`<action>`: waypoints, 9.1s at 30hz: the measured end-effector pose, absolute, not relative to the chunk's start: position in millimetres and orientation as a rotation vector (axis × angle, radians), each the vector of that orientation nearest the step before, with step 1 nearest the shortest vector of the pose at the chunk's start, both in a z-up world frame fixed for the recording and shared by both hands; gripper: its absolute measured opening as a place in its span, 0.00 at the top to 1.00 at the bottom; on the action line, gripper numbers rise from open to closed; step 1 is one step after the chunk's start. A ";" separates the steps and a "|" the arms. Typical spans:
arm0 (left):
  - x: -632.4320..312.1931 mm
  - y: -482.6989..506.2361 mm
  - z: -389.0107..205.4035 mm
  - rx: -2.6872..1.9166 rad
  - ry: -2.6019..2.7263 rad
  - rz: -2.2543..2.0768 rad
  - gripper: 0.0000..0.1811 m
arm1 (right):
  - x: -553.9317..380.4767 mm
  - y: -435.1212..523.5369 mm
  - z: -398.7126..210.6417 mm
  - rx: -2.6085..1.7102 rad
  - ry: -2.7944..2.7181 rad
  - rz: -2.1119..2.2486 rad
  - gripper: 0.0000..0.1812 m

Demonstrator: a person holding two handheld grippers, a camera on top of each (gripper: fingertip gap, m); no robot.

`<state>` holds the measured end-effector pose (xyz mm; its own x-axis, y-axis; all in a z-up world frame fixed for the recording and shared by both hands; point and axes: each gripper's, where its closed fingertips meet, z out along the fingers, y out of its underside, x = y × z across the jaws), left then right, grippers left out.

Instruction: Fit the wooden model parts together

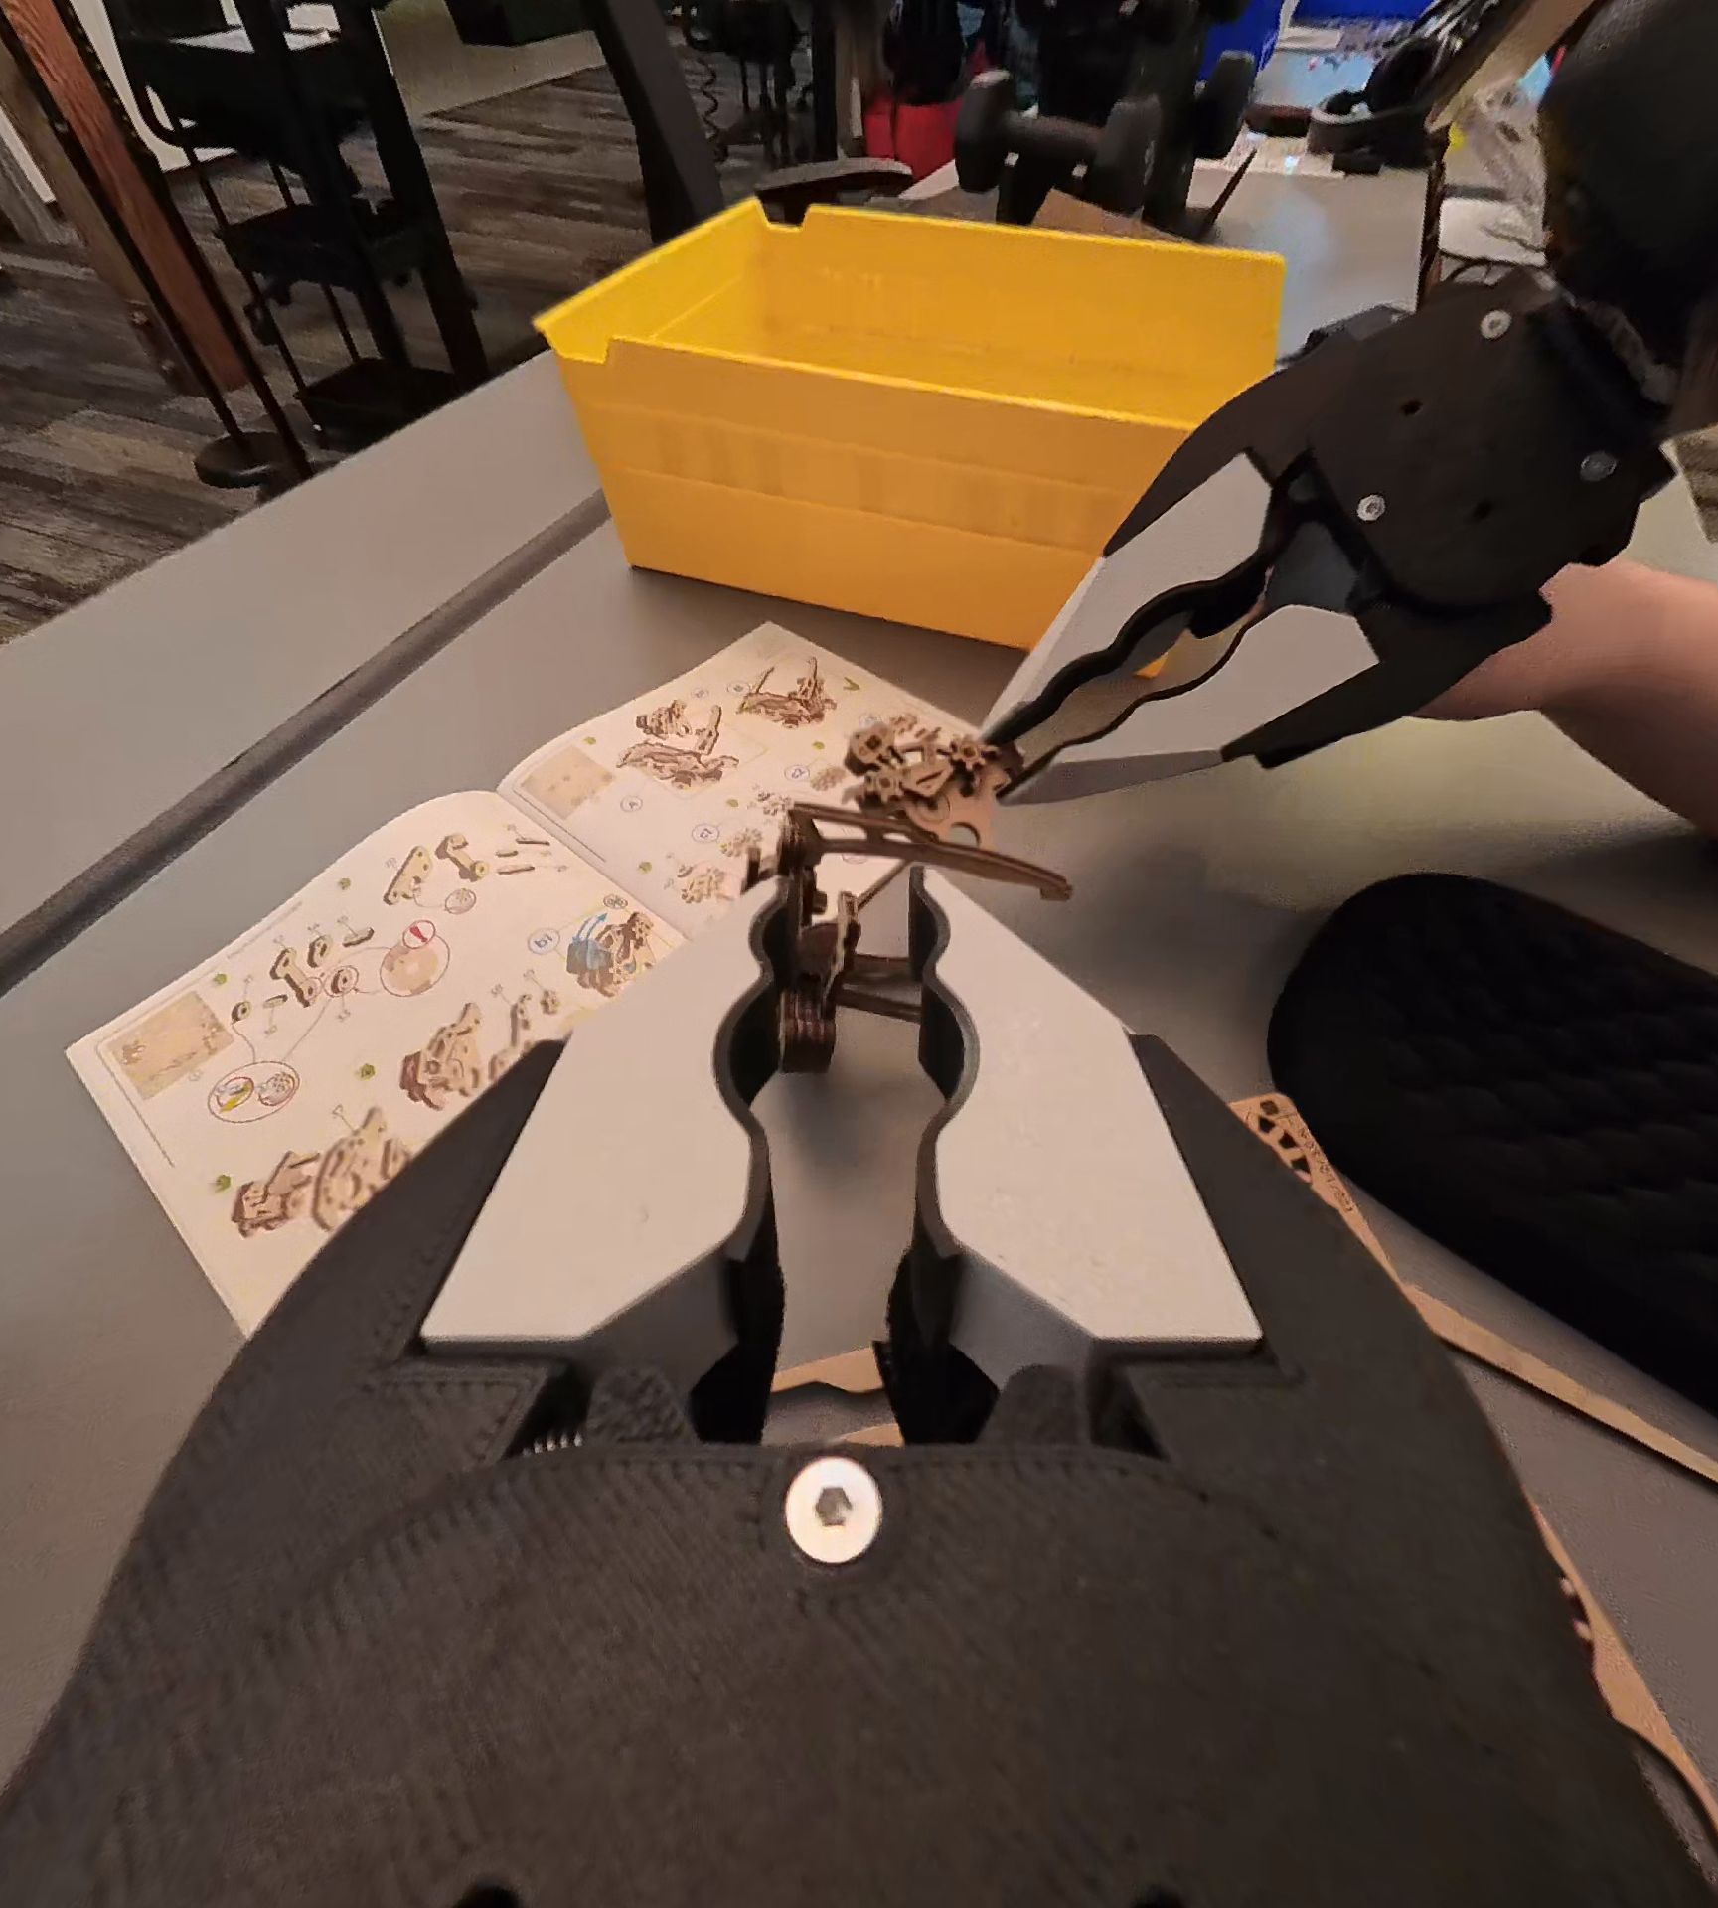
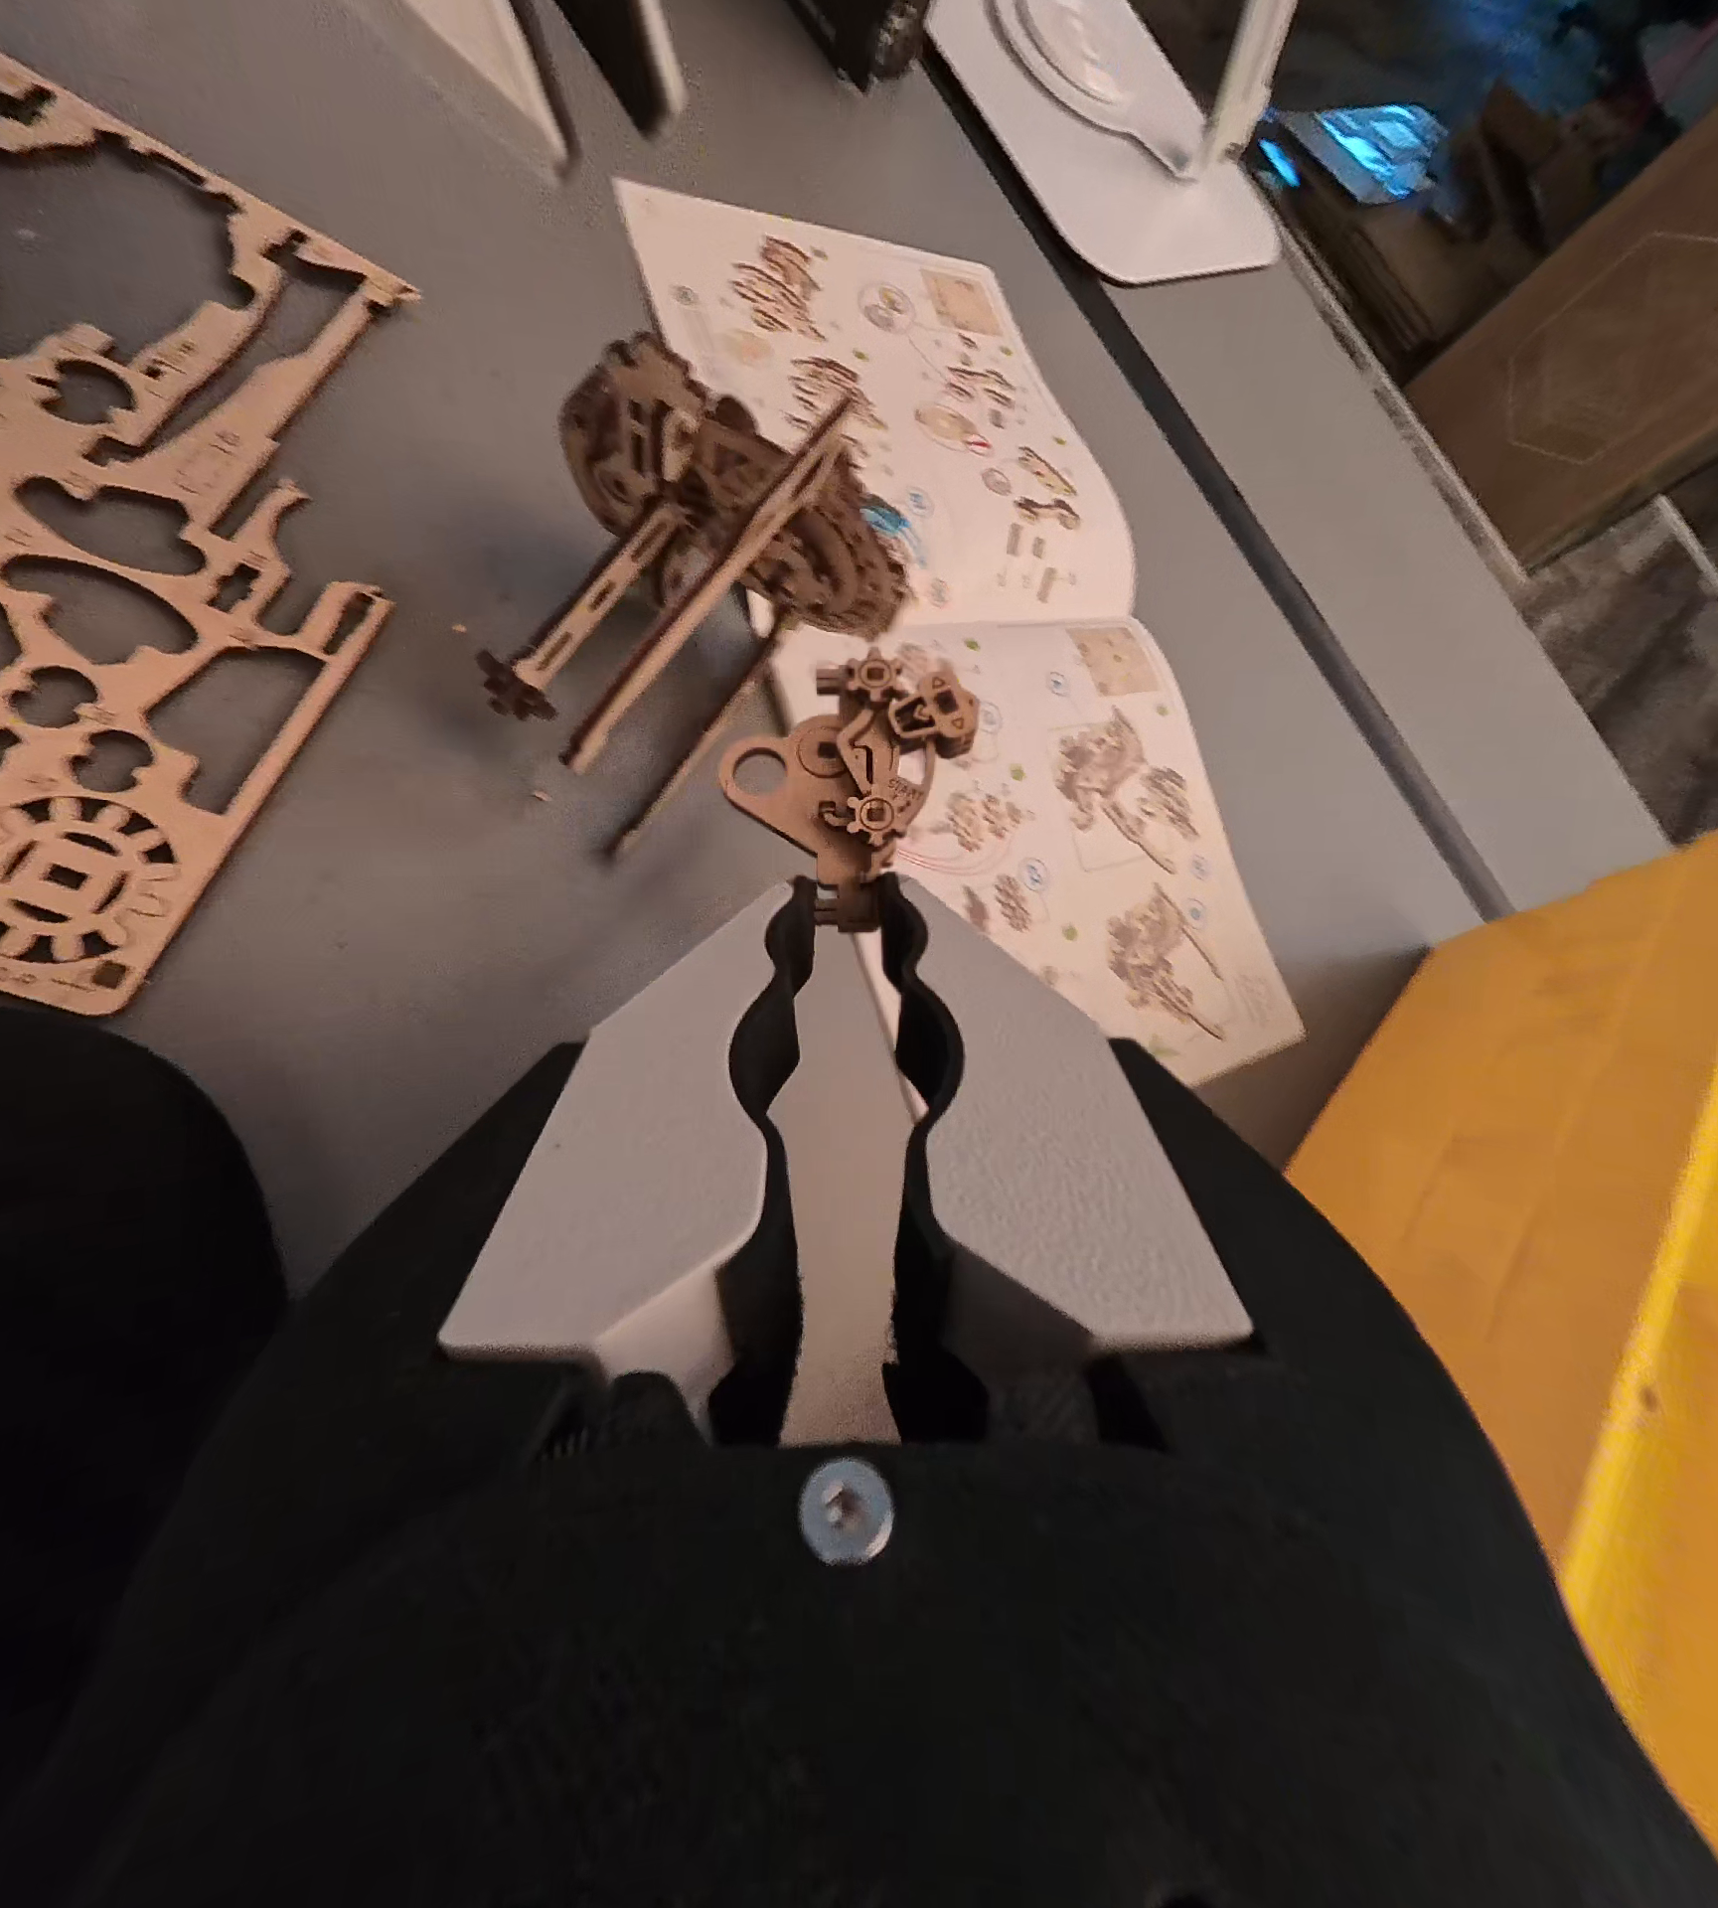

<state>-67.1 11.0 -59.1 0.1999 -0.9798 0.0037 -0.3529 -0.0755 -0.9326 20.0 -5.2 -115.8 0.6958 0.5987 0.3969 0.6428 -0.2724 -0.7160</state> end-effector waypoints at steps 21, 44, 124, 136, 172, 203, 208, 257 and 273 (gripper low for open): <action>-25.0 -28.9 2.1 -1.605 1.118 -1.783 0.84 | -11.8 -22.2 -1.9 -1.431 -0.617 -0.121 0.94; -98.9 -74.1 -60.0 -2.094 1.947 -1.769 1.00 | -79.0 -58.2 -47.4 -1.305 -1.692 0.165 0.89; -65.4 -19.6 -104.1 -1.611 1.633 -0.984 0.81 | -23.7 -50.3 -99.0 -1.794 -1.469 0.370 0.93; -62.2 -19.4 -112.5 -1.614 1.595 -0.929 0.91 | -22.1 -49.9 -107.7 -1.823 -1.478 0.385 0.93; -71.2 -59.8 -81.4 -0.895 1.776 -1.135 0.91 | -67.4 -77.7 -69.8 -1.416 -1.370 0.963 0.93; -83.0 -41.2 -97.0 -1.081 1.840 -1.154 0.85 | -79.4 -63.8 -89.6 -1.362 -1.315 0.887 0.93; -80.0 -33.2 -102.9 -1.225 1.807 -1.228 0.84 | -71.3 -55.9 -92.3 -1.462 -1.264 0.908 0.93; -79.9 -52.0 -114.0 -0.963 1.944 -0.960 1.00 | -75.5 -59.8 -97.2 -1.464 -1.365 0.790 0.93; -73.5 -40.6 -113.6 -0.931 1.902 -0.733 0.99 | -50.5 -73.8 -103.3 -1.646 -1.455 0.853 0.93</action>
<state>-73.5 -40.6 -113.6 -0.3414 -0.8279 -0.4449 -0.3149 0.5468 -0.7758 -50.5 -73.8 -103.3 0.1256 0.9921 0.0050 0.4806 -0.0564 -0.8751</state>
